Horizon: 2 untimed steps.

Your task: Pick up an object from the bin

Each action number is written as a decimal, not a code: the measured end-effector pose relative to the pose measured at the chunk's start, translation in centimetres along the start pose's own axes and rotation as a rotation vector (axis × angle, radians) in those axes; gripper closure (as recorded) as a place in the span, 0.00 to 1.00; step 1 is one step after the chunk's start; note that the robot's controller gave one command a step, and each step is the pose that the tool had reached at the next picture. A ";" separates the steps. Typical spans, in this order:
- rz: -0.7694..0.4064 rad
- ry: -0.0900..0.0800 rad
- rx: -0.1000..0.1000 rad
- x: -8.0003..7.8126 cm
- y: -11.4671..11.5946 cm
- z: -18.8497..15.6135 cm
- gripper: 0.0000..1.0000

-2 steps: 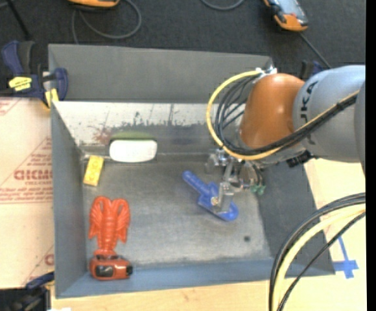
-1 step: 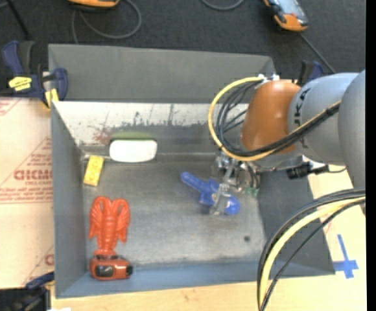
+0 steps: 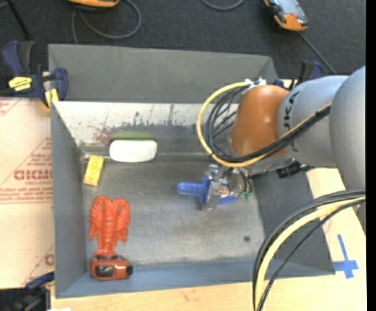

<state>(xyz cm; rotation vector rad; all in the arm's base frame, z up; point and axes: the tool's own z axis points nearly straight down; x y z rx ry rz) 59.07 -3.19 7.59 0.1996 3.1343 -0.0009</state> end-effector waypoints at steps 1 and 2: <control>-0.001 0.000 0.000 0.0 0.0 0.0 1.00; 0.010 -0.012 -0.001 0.5 -0.4 -19.4 1.00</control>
Offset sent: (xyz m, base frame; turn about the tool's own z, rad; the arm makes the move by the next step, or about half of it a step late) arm -0.0077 -0.0026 0.1875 0.0149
